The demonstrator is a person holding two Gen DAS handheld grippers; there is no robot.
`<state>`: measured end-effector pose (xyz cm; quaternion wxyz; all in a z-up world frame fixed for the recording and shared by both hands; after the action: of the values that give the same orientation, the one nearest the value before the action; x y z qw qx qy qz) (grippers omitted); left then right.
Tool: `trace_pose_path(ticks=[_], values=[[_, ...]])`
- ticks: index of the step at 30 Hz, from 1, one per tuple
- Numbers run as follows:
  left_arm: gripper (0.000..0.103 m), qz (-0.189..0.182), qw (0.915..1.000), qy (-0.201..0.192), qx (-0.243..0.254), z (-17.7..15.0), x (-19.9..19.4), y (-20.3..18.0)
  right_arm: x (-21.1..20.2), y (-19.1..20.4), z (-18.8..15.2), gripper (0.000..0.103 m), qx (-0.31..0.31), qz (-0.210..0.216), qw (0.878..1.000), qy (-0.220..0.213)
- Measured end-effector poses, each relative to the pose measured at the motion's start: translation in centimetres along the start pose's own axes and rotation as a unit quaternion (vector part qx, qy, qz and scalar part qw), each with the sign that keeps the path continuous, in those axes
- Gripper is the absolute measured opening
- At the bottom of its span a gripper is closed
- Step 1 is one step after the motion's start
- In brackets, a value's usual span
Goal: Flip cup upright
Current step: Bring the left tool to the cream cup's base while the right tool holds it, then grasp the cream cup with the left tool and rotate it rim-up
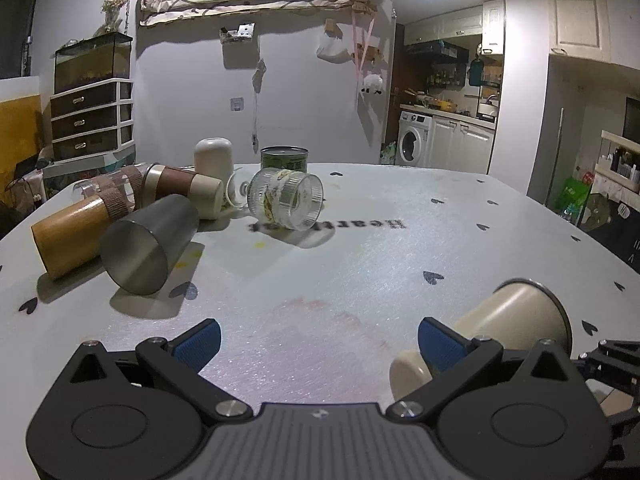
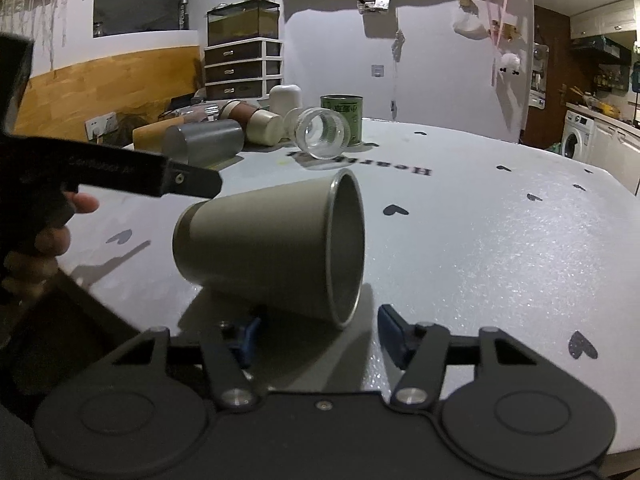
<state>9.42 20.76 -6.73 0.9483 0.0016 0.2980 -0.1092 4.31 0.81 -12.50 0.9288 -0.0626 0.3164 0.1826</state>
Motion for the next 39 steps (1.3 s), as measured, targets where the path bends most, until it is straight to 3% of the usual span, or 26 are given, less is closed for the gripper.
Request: trace_pose_path(ticks=[4,9,20,22,26,33,39], values=[[0.103,-0.001,1.0000,0.001,0.004,0.0,-0.2,-0.1,0.1,-0.4,0.2,0.060,0.014,-0.011,1.000,-0.001],[0.103,-0.036,0.9992,0.011,0.014,-0.1,-0.4,-0.9,0.5,-2.6,0.7,0.060,0.069,-0.041,0.997,-0.003],[0.102,-0.100,0.9937,0.038,0.034,1.0,0.6,-3.7,0.7,-4.6,1.6,0.060,0.141,-0.036,0.989,-0.009],[0.098,-0.127,0.9900,0.057,0.022,2.1,1.2,-4.0,0.4,-4.8,1.4,0.060,0.146,-0.036,0.989,-0.010],[0.086,-0.173,0.9760,0.132,0.001,4.7,3.9,-5.1,-0.2,-4.9,1.2,0.060,0.152,-0.031,0.988,-0.015],[0.083,-0.179,0.9572,0.227,0.016,6.3,8.5,-7.7,-1.1,-5.0,1.1,0.060,0.148,-0.020,0.988,-0.025],[0.079,-0.165,0.9486,0.268,0.036,5.9,10.7,-8.8,-1.5,-5.5,0.7,0.060,0.156,-0.016,0.987,-0.030]])
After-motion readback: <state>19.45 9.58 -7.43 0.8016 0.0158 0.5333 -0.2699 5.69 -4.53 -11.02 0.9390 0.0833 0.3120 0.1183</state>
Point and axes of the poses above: each gripper's, at about its wrist camera, not at the fingertips, and x roughly the way its jaws point, y to its left, z to its top, the point moved 4 cm from there along x, roughly the way its jaws point, and after that the axes turned 5 degrees about y, right-handed, at the moved point
